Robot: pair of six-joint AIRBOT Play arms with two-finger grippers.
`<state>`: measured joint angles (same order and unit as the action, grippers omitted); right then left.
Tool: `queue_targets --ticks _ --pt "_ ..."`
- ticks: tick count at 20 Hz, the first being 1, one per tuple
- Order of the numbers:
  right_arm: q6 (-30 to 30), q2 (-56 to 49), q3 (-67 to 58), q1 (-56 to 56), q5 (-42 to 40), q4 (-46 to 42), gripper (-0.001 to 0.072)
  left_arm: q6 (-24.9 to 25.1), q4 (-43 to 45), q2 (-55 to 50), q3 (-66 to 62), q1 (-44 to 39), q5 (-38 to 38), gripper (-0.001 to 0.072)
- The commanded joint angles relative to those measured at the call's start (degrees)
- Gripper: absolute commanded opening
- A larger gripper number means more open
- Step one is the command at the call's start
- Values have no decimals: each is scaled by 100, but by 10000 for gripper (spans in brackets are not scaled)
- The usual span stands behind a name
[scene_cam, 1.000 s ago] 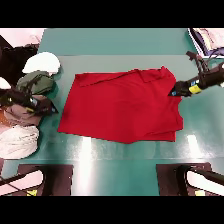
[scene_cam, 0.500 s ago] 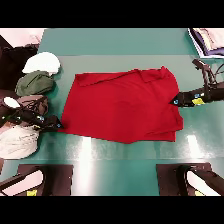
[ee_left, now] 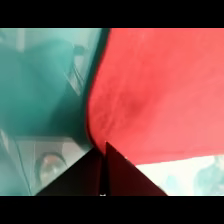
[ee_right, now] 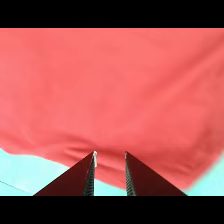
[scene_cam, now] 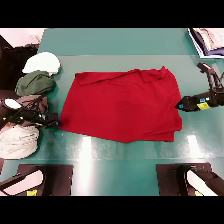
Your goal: Fold the shirts.
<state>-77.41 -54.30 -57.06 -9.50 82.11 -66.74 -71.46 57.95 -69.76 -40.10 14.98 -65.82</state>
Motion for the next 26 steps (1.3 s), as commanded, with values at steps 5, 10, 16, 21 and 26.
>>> queue_targets --ticks 5,10,16,21,26 --pt "-22 330 2068 -1884 125 -70 484 146 -354 13 -549 -2 -468 22" --pt "413 -125 2900 -1886 -457 138 439 186 -527 13 -549 -2 -435 22" --pt "350 -664 2664 -1128 -723 422 436 186 -540 13 -549 -2 -448 22" --pt "352 -844 2651 -588 -496 367 147 192 -540 15 -549 0 -542 21" --pt "116 168 2135 -527 -597 363 16 184 -590 61 -1191 0 -804 21"
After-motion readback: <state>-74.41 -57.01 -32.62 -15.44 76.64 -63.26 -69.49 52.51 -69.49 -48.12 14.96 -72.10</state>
